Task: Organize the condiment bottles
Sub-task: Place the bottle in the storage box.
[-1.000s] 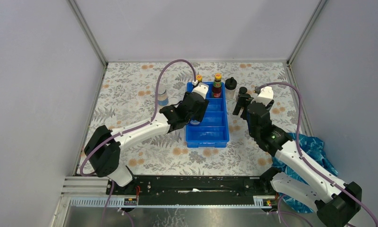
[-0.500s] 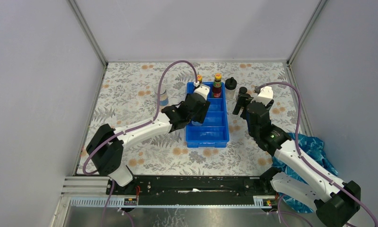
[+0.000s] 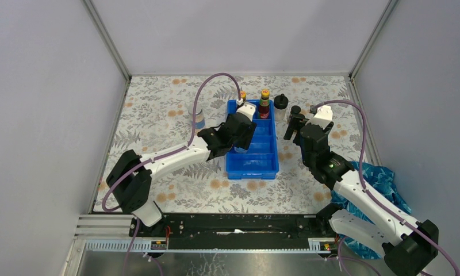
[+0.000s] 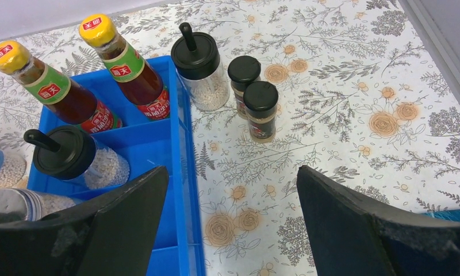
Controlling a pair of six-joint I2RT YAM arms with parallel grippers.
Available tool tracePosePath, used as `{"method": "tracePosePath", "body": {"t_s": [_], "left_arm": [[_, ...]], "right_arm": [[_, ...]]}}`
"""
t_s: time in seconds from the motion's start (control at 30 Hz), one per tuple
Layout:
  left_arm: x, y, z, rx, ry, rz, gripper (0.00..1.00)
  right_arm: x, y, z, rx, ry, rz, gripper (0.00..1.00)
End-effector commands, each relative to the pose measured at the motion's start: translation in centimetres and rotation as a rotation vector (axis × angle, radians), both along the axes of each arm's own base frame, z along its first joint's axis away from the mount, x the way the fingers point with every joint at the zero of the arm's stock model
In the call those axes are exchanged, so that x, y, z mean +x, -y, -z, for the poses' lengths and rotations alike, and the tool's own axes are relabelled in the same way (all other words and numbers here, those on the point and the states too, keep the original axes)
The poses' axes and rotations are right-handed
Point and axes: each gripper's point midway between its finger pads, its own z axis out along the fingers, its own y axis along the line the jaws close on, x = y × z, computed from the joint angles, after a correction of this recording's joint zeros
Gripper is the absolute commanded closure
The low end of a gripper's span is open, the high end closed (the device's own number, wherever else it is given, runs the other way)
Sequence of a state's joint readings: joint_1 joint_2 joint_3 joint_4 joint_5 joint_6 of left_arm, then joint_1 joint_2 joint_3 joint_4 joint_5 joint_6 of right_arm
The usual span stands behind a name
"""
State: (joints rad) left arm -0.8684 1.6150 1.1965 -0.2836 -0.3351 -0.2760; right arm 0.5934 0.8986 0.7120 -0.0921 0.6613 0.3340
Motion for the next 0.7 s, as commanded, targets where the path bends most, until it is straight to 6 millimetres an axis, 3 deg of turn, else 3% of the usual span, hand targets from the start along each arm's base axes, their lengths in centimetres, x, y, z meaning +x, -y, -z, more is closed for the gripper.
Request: {"method": "tracePosePath", "body": {"t_s": [0.0, 0.43, 0.67], "left_arm": [[1.6, 1.5, -2.7, -0.086, 0.066, -0.01, 1.0], [1.6, 1.2, -1.8, -0.066, 0.057, -0.019, 1.0], [1.6, 1.0, -1.1, -0.047, 0.045, -0.027, 0.79]], "right_arm": [[0.4, 0.3, -0.8, 0.016, 0.035, 0.013, 0.1], [0.5, 0.3, -0.8, 0.013, 0.034, 0.009, 0.1], [0.6, 0.2, -1.0, 0.014, 0.036, 0.007, 0.1]]}}
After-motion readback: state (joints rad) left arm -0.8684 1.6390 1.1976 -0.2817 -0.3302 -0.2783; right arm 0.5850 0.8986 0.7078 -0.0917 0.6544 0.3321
